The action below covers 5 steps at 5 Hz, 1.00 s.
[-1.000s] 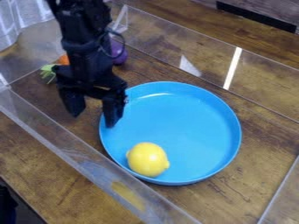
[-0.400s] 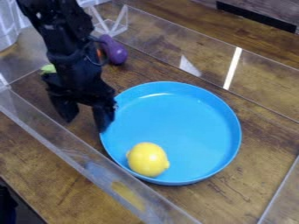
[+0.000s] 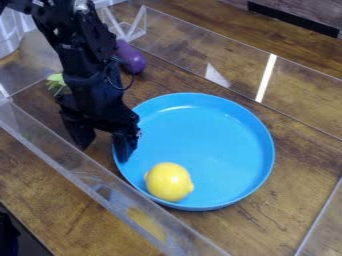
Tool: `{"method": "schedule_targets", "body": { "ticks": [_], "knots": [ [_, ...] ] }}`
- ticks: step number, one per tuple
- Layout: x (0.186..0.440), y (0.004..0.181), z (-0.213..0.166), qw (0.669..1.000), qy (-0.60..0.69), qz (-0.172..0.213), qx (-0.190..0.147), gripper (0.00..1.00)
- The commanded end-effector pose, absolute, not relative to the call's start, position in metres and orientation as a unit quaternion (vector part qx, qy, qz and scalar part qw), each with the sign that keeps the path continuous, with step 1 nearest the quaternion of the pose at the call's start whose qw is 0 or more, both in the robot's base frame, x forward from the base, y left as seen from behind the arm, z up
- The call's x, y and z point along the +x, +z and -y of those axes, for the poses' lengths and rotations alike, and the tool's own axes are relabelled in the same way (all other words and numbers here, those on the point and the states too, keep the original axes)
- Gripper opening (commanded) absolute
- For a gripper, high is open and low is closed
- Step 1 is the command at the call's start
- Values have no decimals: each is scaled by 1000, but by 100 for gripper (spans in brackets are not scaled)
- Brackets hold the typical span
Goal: Remove the purple eggplant from the blue tray and put it on the table
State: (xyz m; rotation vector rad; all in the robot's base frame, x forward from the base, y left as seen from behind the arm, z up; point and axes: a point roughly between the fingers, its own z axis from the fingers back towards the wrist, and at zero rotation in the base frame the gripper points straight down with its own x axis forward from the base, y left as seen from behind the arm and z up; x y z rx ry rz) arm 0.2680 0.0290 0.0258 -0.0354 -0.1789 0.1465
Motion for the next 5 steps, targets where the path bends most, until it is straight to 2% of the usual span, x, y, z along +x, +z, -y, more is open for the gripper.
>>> {"method": "schedule_targets", "body": {
  "ticks": [1, 3, 4, 5],
  "knots": [
    [271, 32, -34, 990, 97, 102, -8, 100],
    [276, 36, -35, 988, 118, 102, 5, 100],
    [273, 58, -40, 990, 83, 114, -6, 100],
    [286, 74, -52, 989, 71, 130, -17, 100]
  ]
}}
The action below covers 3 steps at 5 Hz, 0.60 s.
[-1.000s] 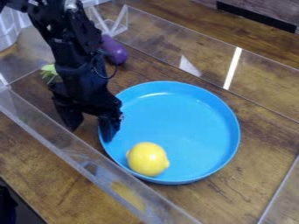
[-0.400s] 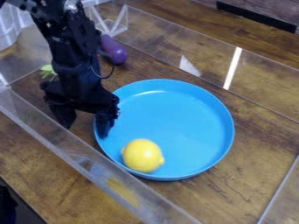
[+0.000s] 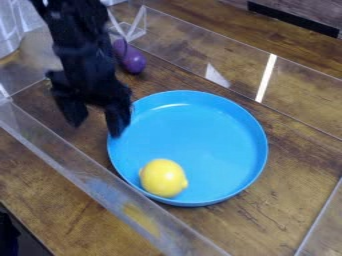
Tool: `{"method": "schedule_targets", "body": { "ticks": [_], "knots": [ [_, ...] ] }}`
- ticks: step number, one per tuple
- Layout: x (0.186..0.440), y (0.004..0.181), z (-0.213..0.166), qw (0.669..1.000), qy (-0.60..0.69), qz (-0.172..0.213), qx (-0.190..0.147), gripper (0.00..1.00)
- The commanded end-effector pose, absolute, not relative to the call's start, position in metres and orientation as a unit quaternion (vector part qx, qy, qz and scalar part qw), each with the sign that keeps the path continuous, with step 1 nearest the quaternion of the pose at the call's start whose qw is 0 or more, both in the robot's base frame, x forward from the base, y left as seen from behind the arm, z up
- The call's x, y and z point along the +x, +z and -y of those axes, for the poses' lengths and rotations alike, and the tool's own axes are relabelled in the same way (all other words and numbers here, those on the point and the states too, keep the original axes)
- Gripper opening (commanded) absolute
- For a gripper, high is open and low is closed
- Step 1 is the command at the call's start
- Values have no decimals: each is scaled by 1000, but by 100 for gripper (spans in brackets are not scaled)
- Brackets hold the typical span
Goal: Remove the purple eggplant from the blue tray and put it on the table
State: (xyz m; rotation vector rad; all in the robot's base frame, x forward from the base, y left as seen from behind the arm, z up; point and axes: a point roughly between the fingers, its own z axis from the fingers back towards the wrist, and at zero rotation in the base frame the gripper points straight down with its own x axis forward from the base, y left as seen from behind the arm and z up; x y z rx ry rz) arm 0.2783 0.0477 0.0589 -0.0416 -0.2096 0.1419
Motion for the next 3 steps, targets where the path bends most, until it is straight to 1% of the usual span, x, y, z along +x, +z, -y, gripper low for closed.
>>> {"method": "schedule_targets", "body": {
  "ticks": [1, 2, 3],
  "knots": [
    [304, 87, -70, 987, 68, 147, -24, 100],
    [322, 99, -82, 985, 60, 156, -27, 100],
    [347, 105, -93, 985, 37, 165, -30, 100]
  ]
}}
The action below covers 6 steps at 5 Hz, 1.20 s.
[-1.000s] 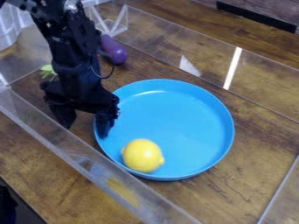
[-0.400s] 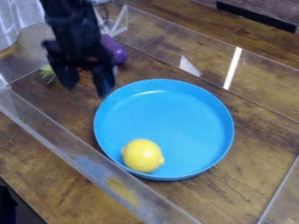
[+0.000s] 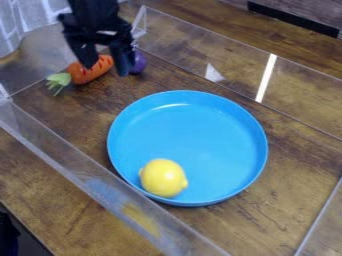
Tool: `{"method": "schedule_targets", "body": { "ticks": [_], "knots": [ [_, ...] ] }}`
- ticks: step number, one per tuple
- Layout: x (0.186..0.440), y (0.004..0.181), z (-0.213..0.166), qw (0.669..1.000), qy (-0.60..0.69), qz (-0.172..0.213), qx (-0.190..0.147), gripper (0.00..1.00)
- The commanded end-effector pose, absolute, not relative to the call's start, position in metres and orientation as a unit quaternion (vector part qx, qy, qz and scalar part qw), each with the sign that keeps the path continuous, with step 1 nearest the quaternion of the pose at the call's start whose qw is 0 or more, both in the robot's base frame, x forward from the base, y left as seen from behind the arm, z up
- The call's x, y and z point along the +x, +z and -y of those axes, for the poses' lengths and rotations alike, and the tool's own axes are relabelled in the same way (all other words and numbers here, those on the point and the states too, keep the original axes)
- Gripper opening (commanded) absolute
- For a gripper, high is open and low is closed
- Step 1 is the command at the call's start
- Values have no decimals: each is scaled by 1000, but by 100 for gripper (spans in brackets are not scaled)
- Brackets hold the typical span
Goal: Remove the purple eggplant from the blue tray and put it on the table
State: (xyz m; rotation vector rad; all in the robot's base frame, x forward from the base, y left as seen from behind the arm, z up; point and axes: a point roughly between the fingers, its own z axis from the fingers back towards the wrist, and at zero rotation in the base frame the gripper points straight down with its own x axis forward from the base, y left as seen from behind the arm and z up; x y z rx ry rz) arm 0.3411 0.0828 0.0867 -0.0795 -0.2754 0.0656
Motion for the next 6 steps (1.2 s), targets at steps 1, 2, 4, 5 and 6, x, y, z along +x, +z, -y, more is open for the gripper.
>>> {"method": "schedule_targets", "body": {
  "ticks": [1, 2, 4, 5, 6],
  "knots": [
    [367, 103, -95, 984, 16, 173, -31, 100],
    [381, 99, -95, 984, 0, 175, -33, 100],
    [406, 80, -94, 985, -4, 171, -28, 100],
    [417, 67, -91, 986, 9, 168, -23, 100],
    [430, 64, -106, 985, 28, 171, -15, 100]
  ]
}}
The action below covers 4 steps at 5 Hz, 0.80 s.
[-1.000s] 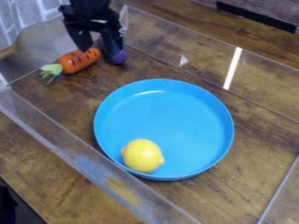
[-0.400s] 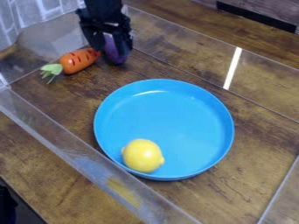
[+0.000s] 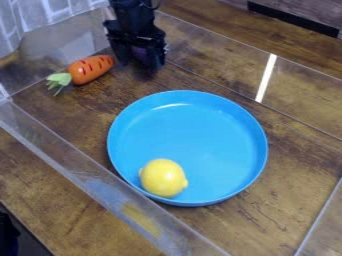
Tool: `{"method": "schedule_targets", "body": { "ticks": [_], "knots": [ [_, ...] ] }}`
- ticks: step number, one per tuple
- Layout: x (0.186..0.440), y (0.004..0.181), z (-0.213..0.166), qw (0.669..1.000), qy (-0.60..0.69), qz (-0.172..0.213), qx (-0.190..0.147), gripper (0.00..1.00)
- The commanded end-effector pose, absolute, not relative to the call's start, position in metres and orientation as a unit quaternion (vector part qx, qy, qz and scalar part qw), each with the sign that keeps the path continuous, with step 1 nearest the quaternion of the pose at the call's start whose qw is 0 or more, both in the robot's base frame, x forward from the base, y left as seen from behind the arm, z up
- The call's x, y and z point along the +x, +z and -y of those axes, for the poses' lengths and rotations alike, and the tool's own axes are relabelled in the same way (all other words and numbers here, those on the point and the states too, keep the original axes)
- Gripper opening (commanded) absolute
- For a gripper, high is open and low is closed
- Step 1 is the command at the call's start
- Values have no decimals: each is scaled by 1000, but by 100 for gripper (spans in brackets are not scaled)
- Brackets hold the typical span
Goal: Remove the purple eggplant from the blue tray and put it on the table
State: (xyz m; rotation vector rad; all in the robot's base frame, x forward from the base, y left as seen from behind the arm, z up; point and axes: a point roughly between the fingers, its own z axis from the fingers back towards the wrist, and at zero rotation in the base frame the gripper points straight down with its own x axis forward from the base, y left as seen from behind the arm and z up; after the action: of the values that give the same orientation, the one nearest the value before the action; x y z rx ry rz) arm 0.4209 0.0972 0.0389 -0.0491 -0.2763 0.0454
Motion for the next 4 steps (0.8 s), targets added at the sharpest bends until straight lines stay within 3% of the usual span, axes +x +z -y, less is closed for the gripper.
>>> {"method": "schedule_targets", "body": {
  "ticks": [1, 4],
  "knots": [
    [441, 61, -117, 983, 48, 175, -10, 100],
    [445, 32, -115, 984, -22, 178, -21, 100]
  ]
}}
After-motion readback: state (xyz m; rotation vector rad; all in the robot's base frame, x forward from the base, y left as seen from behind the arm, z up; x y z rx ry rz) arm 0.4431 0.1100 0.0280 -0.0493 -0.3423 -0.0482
